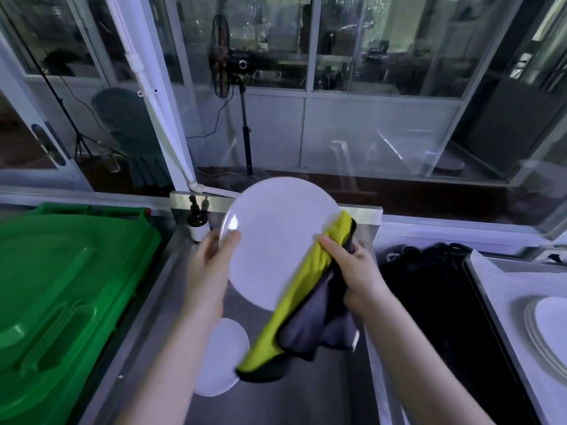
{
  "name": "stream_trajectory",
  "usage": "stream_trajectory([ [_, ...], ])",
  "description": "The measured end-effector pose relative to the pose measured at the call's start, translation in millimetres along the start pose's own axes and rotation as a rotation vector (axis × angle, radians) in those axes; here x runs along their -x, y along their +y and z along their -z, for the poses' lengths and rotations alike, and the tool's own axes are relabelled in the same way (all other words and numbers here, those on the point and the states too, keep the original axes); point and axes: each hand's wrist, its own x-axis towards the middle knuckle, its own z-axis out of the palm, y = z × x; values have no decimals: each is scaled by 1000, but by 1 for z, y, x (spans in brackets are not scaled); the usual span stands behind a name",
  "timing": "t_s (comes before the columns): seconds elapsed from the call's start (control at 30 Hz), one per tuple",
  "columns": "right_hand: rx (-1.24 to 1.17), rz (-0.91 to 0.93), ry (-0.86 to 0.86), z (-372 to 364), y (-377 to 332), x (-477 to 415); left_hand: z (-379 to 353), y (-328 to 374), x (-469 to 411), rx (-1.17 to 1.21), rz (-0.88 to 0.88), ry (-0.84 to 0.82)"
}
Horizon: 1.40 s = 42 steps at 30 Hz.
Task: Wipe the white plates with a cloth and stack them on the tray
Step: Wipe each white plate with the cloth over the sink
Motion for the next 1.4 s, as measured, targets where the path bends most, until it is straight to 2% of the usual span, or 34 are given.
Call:
stream_trajectory([
  [0.1,-157,-60,73,-10,26,13,-21,-19,16,197,105,113],
  [0.23,-88,-28,24,-6,24,14,-12,-18,13,114,35,113],
  [0.33,213,99,-131,5,-10,2,7,-10,8,-86,-110,-41],
  [0.43,775,200,-392,2,-53,-7,17,4,-2,-301,-210,-294],
  [0.5,1084,279,-452,-9,-67,-10,13,10,-6,-412,-287,-380],
  [0.53,1119,317,-452,-13,-70,-10,10,12,-7,-421,-316,-383],
  [0.57,1067,330,-444,-14,-71,-9,8,14,-7,-400,-325,-369],
  [0.67,603,238,-364,-6,-58,-1,9,16,-6,-267,-284,-269],
  [0.77,165,110,-177,3,-17,15,7,13,-2,-53,-154,-86],
  [0.83,10,15,-134,0,10,25,4,10,-2,1,-83,-12],
  [0.9,-17,-4,-122,-1,15,25,5,8,-3,-63,-98,-21],
  [1.0,134,94,-185,2,-11,10,14,19,-8,-180,-179,-168],
  [1.07,376,168,-304,1,-36,1,18,28,-16,-323,-203,-335],
  [1.13,732,228,-417,-5,-49,-4,16,29,-21,-532,-214,-472],
  [1.2,938,258,-476,-12,-49,-4,7,29,-22,-726,-238,-509],
  [1.3,825,275,-455,-7,-42,-1,4,32,-20,-637,-290,-493],
  [1.4,408,207,-189,6,-30,1,12,24,-12,-291,-208,-202],
])
